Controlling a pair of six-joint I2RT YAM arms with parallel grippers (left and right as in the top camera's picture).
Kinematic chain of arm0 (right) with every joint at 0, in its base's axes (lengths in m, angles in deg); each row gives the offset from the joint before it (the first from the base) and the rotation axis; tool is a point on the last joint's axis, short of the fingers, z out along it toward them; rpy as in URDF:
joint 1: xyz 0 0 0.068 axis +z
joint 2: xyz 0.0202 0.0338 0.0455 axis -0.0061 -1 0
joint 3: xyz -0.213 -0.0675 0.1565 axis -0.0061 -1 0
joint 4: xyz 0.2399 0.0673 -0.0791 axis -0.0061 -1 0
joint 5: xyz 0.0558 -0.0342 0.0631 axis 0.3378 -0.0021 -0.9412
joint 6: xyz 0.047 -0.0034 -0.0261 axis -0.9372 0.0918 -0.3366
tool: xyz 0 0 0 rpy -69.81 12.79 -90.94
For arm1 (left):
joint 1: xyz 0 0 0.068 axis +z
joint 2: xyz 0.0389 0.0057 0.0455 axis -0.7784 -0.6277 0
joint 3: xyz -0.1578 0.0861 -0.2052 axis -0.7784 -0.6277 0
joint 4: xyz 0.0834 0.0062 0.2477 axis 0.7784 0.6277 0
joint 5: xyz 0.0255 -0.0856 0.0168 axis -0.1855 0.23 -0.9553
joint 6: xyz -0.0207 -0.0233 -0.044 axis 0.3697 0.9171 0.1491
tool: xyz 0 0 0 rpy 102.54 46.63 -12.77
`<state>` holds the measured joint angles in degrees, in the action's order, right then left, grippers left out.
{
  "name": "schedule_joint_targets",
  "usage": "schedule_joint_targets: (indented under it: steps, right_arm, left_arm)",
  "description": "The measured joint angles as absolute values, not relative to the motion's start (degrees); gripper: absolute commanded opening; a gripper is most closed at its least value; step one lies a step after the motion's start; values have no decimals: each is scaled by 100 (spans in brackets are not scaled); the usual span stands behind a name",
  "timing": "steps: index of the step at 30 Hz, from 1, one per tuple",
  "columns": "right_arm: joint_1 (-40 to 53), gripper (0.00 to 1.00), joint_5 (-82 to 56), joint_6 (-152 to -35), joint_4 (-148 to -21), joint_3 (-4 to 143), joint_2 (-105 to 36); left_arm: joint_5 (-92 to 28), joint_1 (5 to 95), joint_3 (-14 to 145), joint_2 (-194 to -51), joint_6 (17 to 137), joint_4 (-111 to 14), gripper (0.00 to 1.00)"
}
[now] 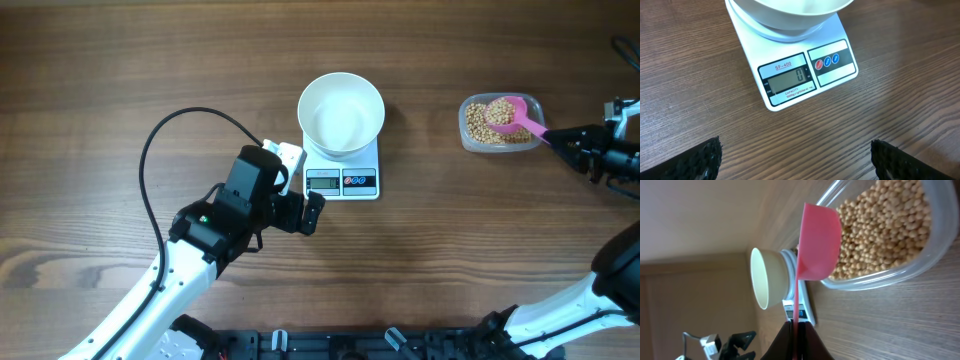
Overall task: Scoop item into bowl and weigh 150g on scale
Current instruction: 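Lift the filled pink scoop out of the tub with the right gripper, then carry the filled scoop left over the white bowl with the right gripper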
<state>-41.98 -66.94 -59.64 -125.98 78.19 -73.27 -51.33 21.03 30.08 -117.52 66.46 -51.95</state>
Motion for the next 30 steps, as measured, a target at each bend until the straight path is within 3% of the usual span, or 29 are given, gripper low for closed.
schedule_joint_targets:
  steps: [20,30]
  right_arm:
    - [-4141,4,-7375,-4998,-13614,7788,-7327]
    - [-3188,4,-8029,-4976,-13920,7788,-7327]
  left_arm:
    - [-5133,2103,3008,-11752,6646,-5195,100]
    - [-5133,2105,3008,-11752,6646,-5195,100]
